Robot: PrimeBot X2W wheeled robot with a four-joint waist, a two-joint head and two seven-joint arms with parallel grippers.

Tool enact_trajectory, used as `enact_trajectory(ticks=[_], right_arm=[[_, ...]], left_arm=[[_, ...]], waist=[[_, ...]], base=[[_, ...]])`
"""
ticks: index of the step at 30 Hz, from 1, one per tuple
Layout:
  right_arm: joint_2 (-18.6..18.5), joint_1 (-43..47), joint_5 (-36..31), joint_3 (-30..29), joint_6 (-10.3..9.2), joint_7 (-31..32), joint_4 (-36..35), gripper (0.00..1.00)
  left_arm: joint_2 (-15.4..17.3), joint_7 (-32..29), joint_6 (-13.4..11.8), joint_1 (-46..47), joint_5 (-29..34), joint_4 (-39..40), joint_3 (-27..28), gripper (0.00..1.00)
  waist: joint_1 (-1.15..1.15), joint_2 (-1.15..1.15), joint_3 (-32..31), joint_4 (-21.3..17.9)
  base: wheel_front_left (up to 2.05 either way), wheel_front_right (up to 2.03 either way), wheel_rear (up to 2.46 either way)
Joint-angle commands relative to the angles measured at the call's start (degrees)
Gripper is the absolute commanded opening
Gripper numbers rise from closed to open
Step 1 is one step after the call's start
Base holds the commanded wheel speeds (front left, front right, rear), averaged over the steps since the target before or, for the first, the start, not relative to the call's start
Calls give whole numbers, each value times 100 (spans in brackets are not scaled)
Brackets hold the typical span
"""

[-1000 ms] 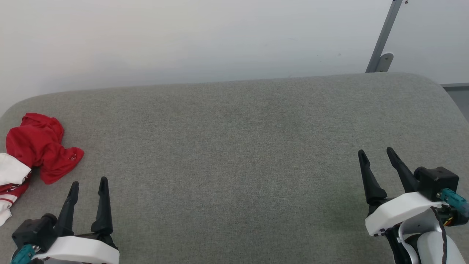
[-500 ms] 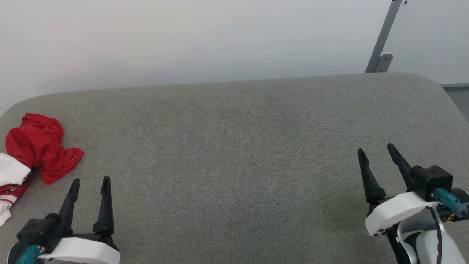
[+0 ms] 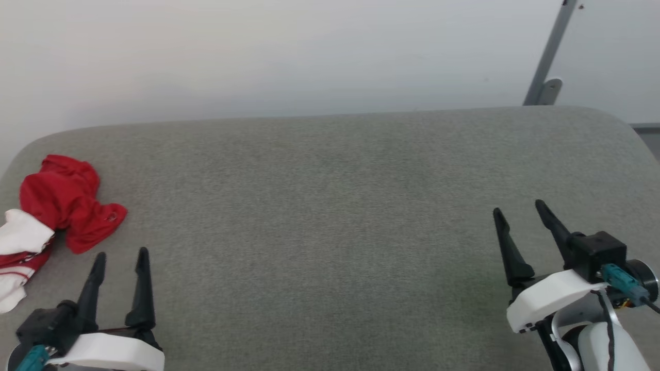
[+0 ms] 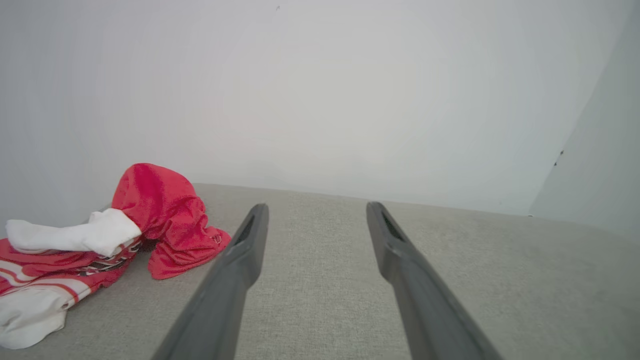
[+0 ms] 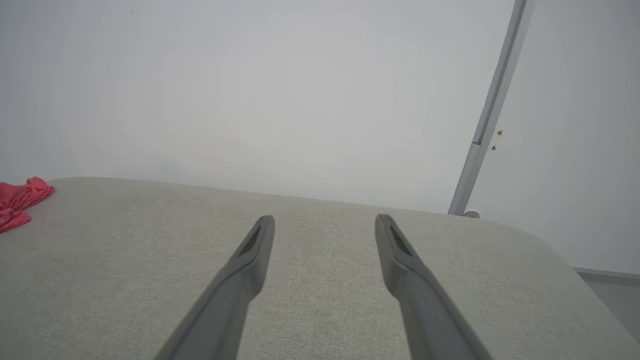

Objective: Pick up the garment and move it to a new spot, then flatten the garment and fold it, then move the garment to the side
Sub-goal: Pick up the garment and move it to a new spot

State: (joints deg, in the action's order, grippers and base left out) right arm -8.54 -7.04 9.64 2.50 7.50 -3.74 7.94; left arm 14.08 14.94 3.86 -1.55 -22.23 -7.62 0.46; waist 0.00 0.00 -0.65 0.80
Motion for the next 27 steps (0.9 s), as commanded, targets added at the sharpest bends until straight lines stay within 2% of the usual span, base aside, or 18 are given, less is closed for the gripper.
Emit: enact_trajectory(ticks=[1,6,14,17,27], right_arm=[[-23,-35,23,77,-2,28,-43,100],[-84,-86,90,362,-2,113,-93,100],[-140,-118,208,695,-2,215,-138,100],[-157,-125,273,778,-3,210,-133,100],[-153,-154,378,980,-3,226,-62,100]], left_arm=[[-24,7,-64,22,-108,-9,67,100],[-17,-57,-233,27,-173,-30,215,100],[-16,-195,-519,-30,-345,21,470,100],[7,-274,-578,-50,-412,50,522,100],[84,-425,-648,-103,-374,117,499,100]], waist=[[0,0,-13,105],[0,0,-74,463],[0,0,-204,1307],[0,0,-245,1613],[0,0,-283,2241]], base=[[0,0,0],[0,0,0],[0,0,0],[0,0,0],[0,0,0]])
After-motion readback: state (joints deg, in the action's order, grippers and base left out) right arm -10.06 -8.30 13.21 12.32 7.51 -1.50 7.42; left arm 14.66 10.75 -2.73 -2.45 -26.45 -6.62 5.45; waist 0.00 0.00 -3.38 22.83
